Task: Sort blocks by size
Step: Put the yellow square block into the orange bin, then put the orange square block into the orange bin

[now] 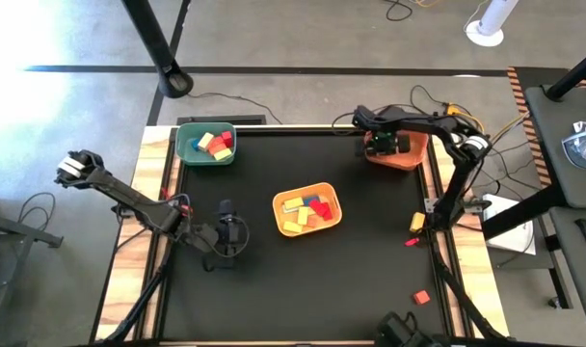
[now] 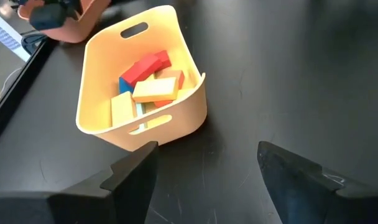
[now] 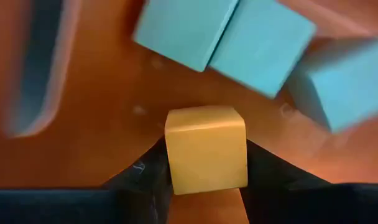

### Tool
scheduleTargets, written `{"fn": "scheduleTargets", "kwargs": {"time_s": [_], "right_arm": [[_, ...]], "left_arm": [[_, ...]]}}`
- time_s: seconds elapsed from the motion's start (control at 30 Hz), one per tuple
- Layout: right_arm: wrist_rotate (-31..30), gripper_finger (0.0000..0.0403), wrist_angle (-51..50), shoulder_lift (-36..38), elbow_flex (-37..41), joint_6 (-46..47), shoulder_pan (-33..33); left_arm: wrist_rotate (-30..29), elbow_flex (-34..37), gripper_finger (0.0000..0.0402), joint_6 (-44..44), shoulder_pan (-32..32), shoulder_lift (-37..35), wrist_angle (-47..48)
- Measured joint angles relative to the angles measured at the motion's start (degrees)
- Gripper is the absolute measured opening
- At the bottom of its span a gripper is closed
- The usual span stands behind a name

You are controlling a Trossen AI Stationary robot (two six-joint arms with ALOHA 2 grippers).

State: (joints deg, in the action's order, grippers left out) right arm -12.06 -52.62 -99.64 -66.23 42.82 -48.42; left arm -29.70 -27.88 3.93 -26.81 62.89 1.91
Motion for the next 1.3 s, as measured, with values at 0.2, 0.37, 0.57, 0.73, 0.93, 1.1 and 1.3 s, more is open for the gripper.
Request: {"fn": "scheduleTargets", "kwargs": {"time_s": [0.2, 0.37, 0.57, 0.73, 0.93, 1.1, 1.3], "right_arm": [[-1.6, 0.0199, -2.9, 2.2, -0.7, -0.5, 0.5], [-1.5, 0.0257, -5.2, 7.2, -2.4, -1.9, 3.6], [-1.6, 0.0303, -5.0, 15.8, -3.3, -3.2, 14.9], [-2.1, 0.0307, -5.0, 21.6, -3.2, 2.8, 33.0], [-1.6, 0.0281, -4.9, 21.2, -3.2, 19.8, 59.9], [4.3, 0.0266, -4.8, 16.3, -3.4, 37.2, 77.7], [16.1, 0.0272, -4.6, 9.0, -3.5, 50.1, 91.9]], "left_arm": [[-0.3, 0.0, 0.0259, 1.1, 0.0, 0.0, -0.2], [-0.3, -0.2, 0.0259, 1.5, 0.0, 0.0, -0.4], [-0.2, -0.2, 0.0259, 1.4, 0.0, 0.0, -1.3], [-0.2, -0.2, 0.0259, 0.0, 0.0, 0.0, -2.3], [-0.2, -0.5, 0.0259, -3.3, 0.0, 0.0, -4.6], [-0.2, -0.5, 0.0259, -3.9, 0.0, 0.0, -6.6], [0.4, -0.5, 0.0259, -3.6, 0.0, 0.0, -7.3]]}}
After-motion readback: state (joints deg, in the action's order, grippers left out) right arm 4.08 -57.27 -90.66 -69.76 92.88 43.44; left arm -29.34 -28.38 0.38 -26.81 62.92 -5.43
